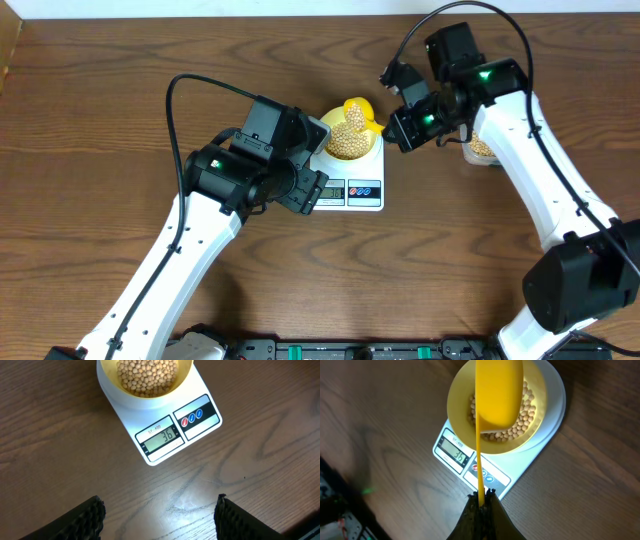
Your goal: Scoop item into bowl and weigh 50g on scale
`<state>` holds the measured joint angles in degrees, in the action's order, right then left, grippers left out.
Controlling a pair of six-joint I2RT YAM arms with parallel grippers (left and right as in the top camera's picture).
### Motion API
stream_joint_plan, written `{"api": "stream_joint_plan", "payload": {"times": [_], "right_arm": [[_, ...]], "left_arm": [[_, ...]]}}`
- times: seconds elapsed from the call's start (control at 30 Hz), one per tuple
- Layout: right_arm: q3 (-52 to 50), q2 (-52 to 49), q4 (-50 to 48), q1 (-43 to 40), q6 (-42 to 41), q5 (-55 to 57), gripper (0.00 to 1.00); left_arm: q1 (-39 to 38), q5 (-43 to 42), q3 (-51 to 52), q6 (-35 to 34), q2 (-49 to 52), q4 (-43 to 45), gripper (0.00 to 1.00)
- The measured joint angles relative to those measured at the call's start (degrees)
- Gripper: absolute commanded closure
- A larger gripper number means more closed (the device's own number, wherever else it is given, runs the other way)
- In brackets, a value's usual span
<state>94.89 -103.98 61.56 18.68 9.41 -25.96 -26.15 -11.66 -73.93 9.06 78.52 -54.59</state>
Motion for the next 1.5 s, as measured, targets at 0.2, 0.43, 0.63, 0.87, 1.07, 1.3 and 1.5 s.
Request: {"api": "stream_joint_plan", "payload": {"times": [0.2, 0.43, 0.63, 0.87, 1.07, 1.3, 1.5], "right_arm": [[0.00, 0.00, 0.00, 1.55, 0.35, 2.05, 0.99], [0.00, 0.00, 0.00, 2.54, 0.90, 5.09, 0.99], [0.00, 0.00, 0.00, 3.26, 1.42, 6.23, 0.99], [0.00, 0.00, 0.02, 3.32, 1.53, 6.49, 0.99], [0.09, 0.00, 0.22, 3.32, 1.66, 6.97, 0.99], [0.31, 0.00, 0.57, 3.32, 1.68, 7.58, 0.99], [0.31, 0.00, 0.66, 3.32, 1.68, 7.58, 0.99]], "left_arm": [[0.00, 0.00, 0.00, 0.00, 0.00, 0.00, 0.27], [0.00, 0.00, 0.00, 0.00, 0.00, 0.00, 0.27], [0.00, 0.00, 0.00, 0.00, 0.00, 0.00, 0.27], [0.00, 0.00, 0.00, 0.00, 0.00, 0.00, 0.27], [0.00, 0.00, 0.00, 0.00, 0.00, 0.00, 0.27], [0.00, 0.00, 0.00, 0.00, 0.00, 0.00, 0.27], [0.00, 0.00, 0.00, 0.00, 0.00, 0.00, 0.27]]}}
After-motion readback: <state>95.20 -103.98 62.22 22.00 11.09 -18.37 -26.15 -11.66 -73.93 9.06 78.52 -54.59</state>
